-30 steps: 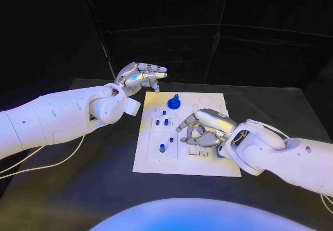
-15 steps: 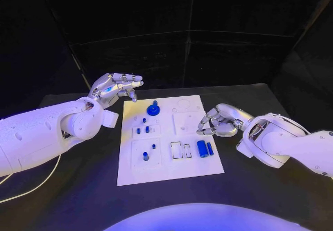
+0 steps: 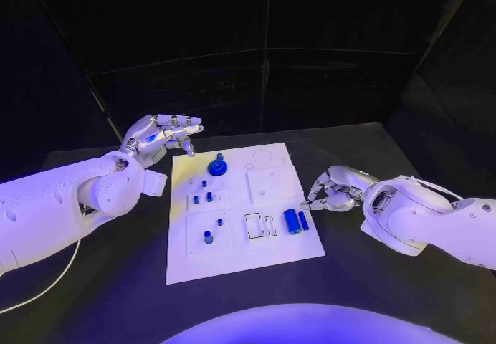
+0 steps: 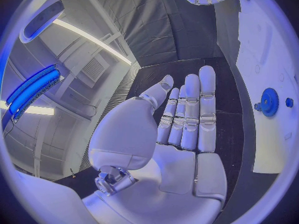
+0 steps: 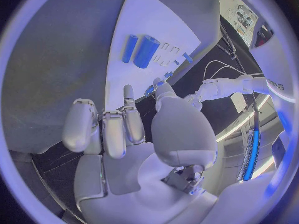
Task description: Assemble the parts on the task board
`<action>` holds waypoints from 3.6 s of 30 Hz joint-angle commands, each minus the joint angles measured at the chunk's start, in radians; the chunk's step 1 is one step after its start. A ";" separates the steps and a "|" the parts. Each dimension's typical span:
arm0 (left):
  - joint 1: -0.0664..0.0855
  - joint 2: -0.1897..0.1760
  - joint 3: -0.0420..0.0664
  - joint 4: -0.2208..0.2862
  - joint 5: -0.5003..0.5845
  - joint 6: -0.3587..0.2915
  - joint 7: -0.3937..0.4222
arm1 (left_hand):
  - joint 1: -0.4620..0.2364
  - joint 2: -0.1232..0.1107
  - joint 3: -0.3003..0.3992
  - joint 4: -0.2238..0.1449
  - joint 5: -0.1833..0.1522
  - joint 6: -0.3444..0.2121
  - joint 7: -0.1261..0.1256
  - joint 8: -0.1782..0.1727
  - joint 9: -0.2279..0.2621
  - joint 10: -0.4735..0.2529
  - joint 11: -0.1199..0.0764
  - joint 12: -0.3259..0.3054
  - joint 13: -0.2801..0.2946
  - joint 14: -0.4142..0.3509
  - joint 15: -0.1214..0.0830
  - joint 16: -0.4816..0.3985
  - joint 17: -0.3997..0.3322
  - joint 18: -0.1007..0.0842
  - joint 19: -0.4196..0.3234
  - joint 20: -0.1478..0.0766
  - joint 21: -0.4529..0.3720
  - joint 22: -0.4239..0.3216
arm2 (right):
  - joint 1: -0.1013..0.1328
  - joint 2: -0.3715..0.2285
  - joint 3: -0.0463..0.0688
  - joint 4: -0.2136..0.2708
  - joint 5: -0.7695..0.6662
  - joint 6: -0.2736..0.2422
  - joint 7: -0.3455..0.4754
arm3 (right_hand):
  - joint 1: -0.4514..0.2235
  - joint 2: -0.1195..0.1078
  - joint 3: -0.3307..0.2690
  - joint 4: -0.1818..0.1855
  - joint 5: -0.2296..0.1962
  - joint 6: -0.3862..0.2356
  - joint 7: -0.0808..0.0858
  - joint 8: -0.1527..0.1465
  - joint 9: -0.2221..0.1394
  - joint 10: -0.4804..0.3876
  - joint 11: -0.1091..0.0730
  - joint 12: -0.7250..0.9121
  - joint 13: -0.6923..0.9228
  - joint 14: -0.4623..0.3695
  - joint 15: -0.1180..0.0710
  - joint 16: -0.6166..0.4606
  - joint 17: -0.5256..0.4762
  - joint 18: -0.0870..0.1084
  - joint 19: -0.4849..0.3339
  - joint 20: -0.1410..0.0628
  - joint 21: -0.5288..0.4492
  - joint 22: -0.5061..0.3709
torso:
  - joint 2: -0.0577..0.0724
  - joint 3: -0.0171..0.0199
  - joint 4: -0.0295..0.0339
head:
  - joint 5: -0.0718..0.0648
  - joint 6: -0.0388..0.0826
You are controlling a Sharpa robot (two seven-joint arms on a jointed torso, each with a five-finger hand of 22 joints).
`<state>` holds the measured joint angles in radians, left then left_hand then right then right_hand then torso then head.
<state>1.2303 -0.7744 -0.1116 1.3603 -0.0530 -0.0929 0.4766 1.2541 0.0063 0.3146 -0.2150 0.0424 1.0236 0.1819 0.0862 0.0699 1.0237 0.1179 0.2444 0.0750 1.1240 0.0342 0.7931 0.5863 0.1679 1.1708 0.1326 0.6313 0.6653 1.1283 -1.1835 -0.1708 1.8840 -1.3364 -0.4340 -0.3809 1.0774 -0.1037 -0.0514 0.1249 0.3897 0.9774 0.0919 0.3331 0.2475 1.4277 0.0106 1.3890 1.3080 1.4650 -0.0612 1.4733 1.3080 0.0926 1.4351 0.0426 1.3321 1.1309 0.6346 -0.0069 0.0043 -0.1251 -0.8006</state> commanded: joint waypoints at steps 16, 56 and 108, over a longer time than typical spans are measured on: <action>0.001 -0.007 -0.001 0.002 0.001 0.020 0.006 | -0.014 0.001 -0.012 0.007 0.004 -0.005 -0.001 0.002 -0.001 -0.007 0.001 0.007 0.000 -0.006 0.001 0.008 -0.003 0.014 0.007 -0.001 -0.007 -0.005 | -0.037 0.058 -0.011 -0.010 -0.143 0.011 -0.059 | 0.066 -0.007 -0.059 0.068 -0.013 -0.027 -0.001 0.039 0.032 -0.004 0.000 -0.010 0.015 0.069 -0.001 0.003 0.083 -0.007 0.001 -0.001 0.002 -0.002 | -0.001 -0.0010 -0.0033 | 0.005 -0.007; 0.001 -0.014 -0.002 0.006 0.001 0.025 0.003 | -0.016 0.002 -0.014 0.010 0.004 -0.005 -0.001 0.003 -0.001 -0.007 0.001 0.008 0.001 -0.006 0.001 0.009 -0.003 0.014 0.007 0.000 -0.008 -0.006 | -0.099 0.193 -0.011 -0.111 -0.151 0.040 -0.079 | 0.109 0.008 -0.085 0.109 0.021 -0.034 -0.005 0.071 0.056 -0.004 -0.003 -0.014 0.021 0.070 -0.003 0.003 0.086 -0.007 0.000 -0.003 0.001 -0.002 | 0.001 -0.0012 -0.0005 | 0.011 -0.010; 0.001 -0.012 -0.003 0.007 0.001 0.028 0.002 | -0.015 0.002 -0.016 0.012 0.004 -0.005 -0.002 0.003 0.000 -0.008 0.000 0.009 0.001 -0.007 0.001 0.010 -0.005 0.014 0.009 0.000 -0.011 -0.009 | -0.106 0.253 -0.010 -0.050 0.025 -0.033 -0.013 | 0.130 0.091 -0.122 0.156 0.072 0.048 -0.032 0.078 0.071 0.020 -0.026 -0.007 0.052 0.076 -0.021 0.018 0.116 -0.014 0.015 -0.019 0.027 0.041 | 0.000 -0.0026 -0.0029 | 0.048 -0.015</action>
<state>1.2300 -0.7863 -0.1145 1.3652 -0.0529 -0.0793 0.4746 1.2498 0.0107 0.3050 -0.2054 0.0424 1.0237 0.1819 0.0862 0.0702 1.0237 0.1179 0.2479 0.0750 1.1240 0.0342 0.7970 0.5826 0.1678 1.1707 0.1325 0.6242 0.6582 1.0204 -0.9311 -0.1812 1.8342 -1.3235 -0.5139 -0.3614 1.2138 -0.0114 -0.1742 0.2762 0.4674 1.0175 0.0623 0.4102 0.3168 1.4492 -0.0110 1.3851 1.3076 1.4650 -0.0755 1.4891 1.3079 0.0929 1.4492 0.0283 1.3563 1.1729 0.6344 -0.0092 0.0032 -0.0796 -0.8150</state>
